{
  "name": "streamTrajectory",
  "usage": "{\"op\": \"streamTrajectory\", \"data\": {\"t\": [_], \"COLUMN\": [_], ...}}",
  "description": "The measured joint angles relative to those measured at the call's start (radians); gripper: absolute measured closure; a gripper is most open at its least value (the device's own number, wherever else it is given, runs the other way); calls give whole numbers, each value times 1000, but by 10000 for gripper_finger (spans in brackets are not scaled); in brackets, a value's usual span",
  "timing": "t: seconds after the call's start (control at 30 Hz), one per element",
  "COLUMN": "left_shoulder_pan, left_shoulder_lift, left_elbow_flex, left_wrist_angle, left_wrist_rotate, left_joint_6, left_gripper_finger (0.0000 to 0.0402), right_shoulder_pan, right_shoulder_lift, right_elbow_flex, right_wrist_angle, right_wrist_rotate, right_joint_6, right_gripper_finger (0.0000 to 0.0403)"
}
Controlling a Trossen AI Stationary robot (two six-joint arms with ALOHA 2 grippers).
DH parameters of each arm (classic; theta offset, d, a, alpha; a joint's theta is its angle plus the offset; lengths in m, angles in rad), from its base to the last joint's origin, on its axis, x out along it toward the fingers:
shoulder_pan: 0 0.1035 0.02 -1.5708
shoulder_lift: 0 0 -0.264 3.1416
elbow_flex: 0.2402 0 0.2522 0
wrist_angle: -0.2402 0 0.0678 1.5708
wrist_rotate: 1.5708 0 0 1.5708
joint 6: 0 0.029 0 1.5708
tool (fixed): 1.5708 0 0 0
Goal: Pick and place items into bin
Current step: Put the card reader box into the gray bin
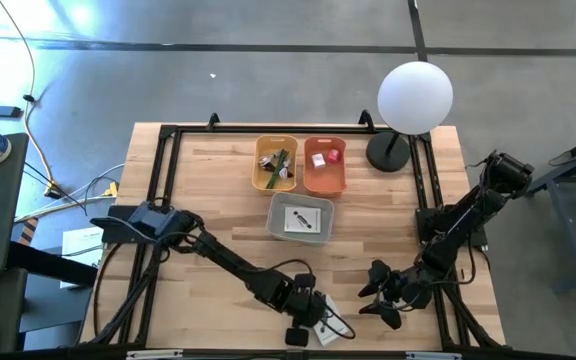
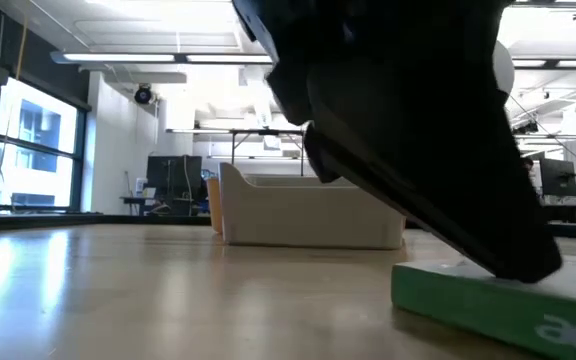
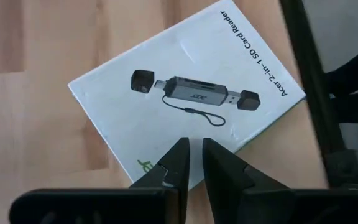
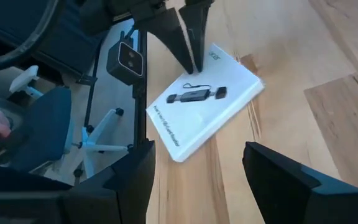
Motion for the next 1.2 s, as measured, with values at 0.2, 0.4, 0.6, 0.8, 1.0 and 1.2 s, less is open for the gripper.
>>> {"op": "streamTrajectory", "data": {"t": [0.2, 0.4, 0.6, 0.8, 1.0, 1.2], "left_shoulder_pan": [42, 76, 103, 104, 84, 17], "left_shoulder_lift": [0, -4, 2, -1, -4, -3], "left_elbow_flex": [0, -1, 71, 224, 315, 315], "left_wrist_angle": [-10, -23, -100, -244, -411, -551], "left_wrist_rotate": [-4, -7, -34, -80, -67, -122], "left_joint_6": [67, 141, 213, 272, 178, -75], "left_gripper_finger": [374, 378, 377, 378, 378, 371], "right_shoulder_pan": [0, 0, 0, 0, -14, -23], "right_shoulder_lift": [0, 0, 0, 0, 0, 1], "right_elbow_flex": [0, 0, 0, 0, 0, 0], "right_wrist_angle": [-13, -84, -127, -166, -238, -261], "right_wrist_rotate": [-10, 27, 44, 45, 29, 32], "right_joint_6": [61, 162, 203, 207, 307, 319], "right_gripper_finger": [172, 172, 172, 172, 172, 172]}}
